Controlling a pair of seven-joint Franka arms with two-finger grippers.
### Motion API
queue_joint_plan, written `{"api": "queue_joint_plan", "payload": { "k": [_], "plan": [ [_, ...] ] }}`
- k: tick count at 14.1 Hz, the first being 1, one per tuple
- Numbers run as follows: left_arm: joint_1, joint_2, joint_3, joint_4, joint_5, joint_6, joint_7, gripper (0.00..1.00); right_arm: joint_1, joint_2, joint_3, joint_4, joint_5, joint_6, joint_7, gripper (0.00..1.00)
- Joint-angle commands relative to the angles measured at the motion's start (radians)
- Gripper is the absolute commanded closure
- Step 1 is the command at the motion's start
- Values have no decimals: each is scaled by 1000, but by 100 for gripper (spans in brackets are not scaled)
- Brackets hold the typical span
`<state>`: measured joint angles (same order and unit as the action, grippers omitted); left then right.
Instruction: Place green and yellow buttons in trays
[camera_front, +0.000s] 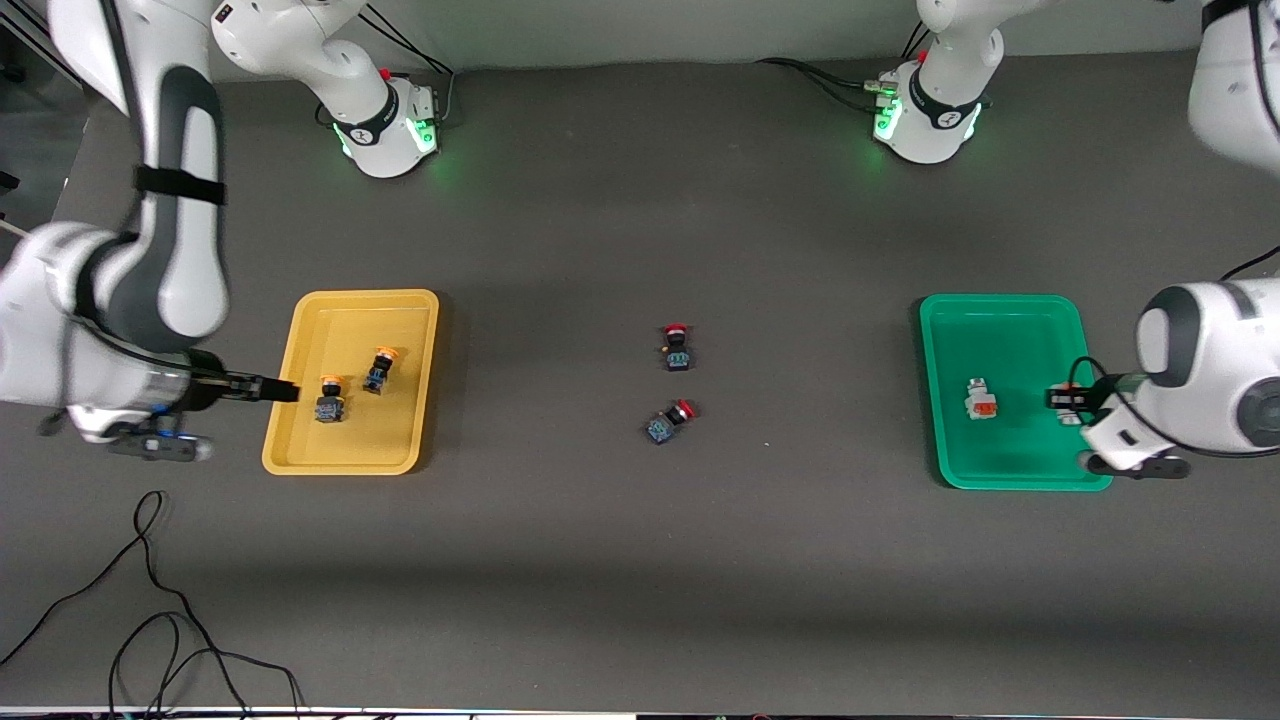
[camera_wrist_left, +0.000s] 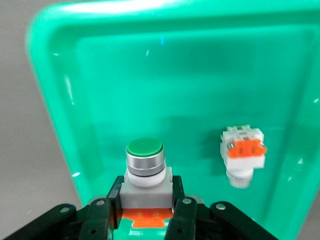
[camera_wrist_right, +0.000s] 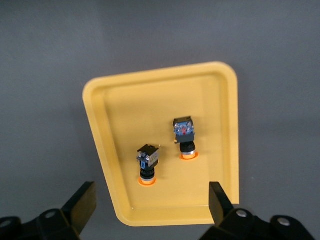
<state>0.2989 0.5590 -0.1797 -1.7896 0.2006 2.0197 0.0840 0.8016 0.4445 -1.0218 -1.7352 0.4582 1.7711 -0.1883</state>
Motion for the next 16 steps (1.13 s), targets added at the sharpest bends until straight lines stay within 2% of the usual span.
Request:
{"api": "queue_joint_plan", "payload": {
  "k": [1,2,3,4,5,8,12,16],
  "plan": [
    [-1,25,8,-17,33,50,-1,79,8,8,-17,78,-13,-47,21,0],
    [-1,27,11,-16,34,48,-1,74,14,6,-17,89,-13,-47,39,0],
    [0,27,11,-14,34,48,0,50,17,3,-17,100,-13,-47,41,0],
    [0,27,11,-8,34,45,2,5,19,-10,-17,102,-13,-47,43,0],
    [0,19,11,-5,34,33,2,0,19,-39,-17,103,-13,-45,44,0],
    [3,-48,8,38,33,-71,17,0,48,-122,-33,111,-19,-38,44,0],
    [3,-200,2,143,-4,-315,91,0,60,-136,-84,181,-52,-88,38,0],
    [-7,-394,0,142,-99,-429,94,0,59,-135,-83,241,-72,-140,50,0]
  ]
}}
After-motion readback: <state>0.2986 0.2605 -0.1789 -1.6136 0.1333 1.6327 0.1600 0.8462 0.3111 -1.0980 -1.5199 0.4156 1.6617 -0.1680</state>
